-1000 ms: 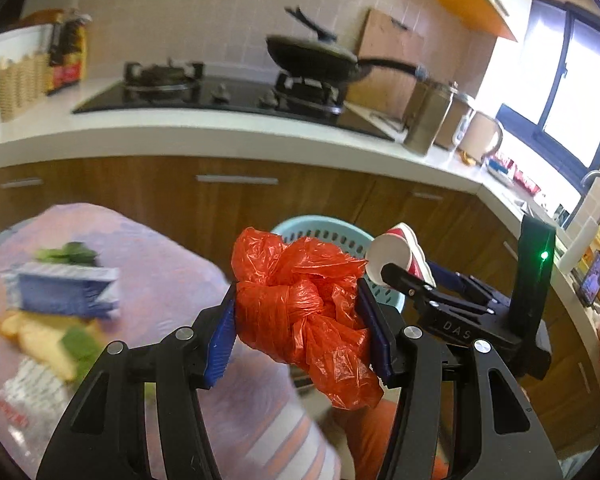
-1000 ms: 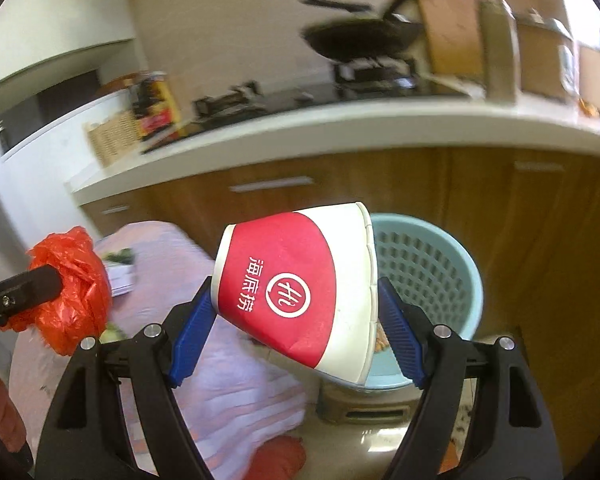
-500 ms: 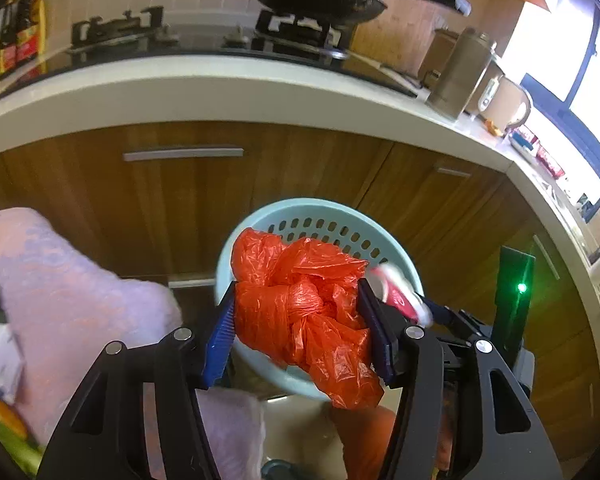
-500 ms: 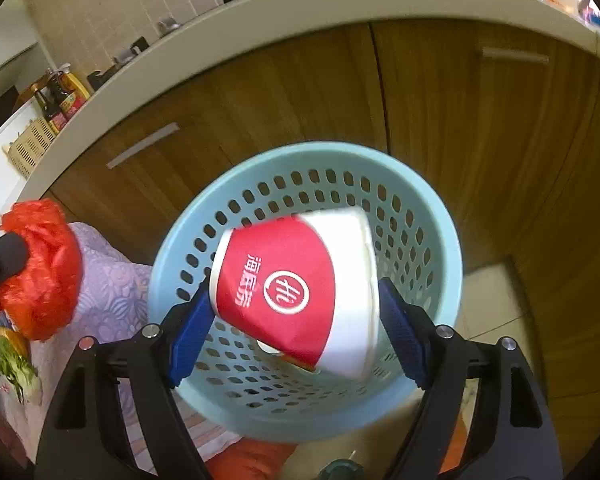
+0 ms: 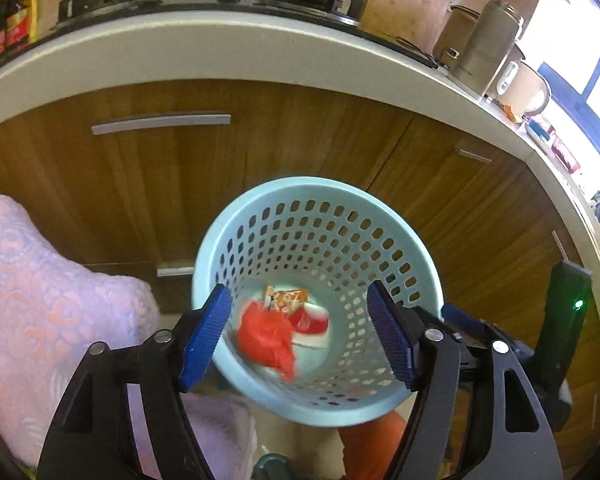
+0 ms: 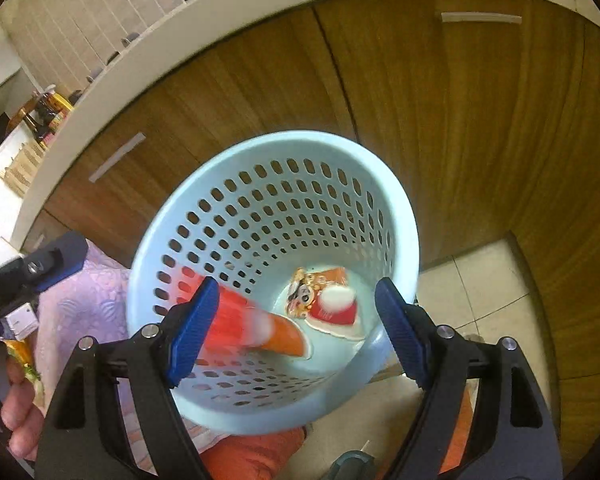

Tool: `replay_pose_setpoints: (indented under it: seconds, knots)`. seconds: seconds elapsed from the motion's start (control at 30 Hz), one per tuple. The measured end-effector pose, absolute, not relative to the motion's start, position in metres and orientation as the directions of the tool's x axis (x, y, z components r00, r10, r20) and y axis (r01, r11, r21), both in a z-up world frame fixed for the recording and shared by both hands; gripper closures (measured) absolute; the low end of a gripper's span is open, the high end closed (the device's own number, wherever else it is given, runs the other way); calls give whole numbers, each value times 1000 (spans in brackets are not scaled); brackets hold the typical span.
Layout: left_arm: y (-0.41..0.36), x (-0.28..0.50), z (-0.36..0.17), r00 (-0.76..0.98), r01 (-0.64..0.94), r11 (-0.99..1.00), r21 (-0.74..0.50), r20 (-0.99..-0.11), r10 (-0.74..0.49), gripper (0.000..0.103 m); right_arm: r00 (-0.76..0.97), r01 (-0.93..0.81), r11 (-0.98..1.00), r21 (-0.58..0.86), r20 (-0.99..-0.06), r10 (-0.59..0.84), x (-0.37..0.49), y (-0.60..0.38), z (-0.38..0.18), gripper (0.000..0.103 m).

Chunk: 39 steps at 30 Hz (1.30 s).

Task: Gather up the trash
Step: 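Carry the bag and red-white cup to the wastebasket and release both, then grasp the clear plastic wrapper with the left tool while the right tool grasps the bok choy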

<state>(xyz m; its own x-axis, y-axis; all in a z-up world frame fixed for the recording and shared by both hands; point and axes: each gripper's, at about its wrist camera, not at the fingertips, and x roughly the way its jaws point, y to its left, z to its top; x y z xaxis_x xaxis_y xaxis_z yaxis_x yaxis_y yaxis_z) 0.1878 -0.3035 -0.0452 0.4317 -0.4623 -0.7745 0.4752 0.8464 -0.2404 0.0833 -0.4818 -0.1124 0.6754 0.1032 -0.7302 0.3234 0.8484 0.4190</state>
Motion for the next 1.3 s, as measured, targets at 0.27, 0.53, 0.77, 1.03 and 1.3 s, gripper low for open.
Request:
replay_pose_setpoints:
  seconds: [0.27, 0.53, 0.77, 1.03, 1.3]
  knots:
    - [-256, 138, -8, 507, 480, 851, -215, -724, -468, 33, 733, 233, 879, 416, -669, 123, 56, -441, -63, 27]
    - [-156, 59, 36, 669, 378, 914, -148, -639, -380, 26, 783, 12, 943, 333, -589, 198, 40, -338, -8, 27]
    - [-39, 5, 48, 783, 145, 979, -141, -589, -201, 25, 751, -212, 943, 257, -575, 326, 41, -231, -4, 27]
    - [92, -23, 24, 792, -136, 975, -174, -610, 1, 19, 686, -387, 899, 206, -587, 430, 49, -150, -18, 27]
    - [130, -11, -23, 732, -129, 938, -322, -669, -129, 19, 669, -385, 908, 166, -627, 398, 67, -129, -33, 27]
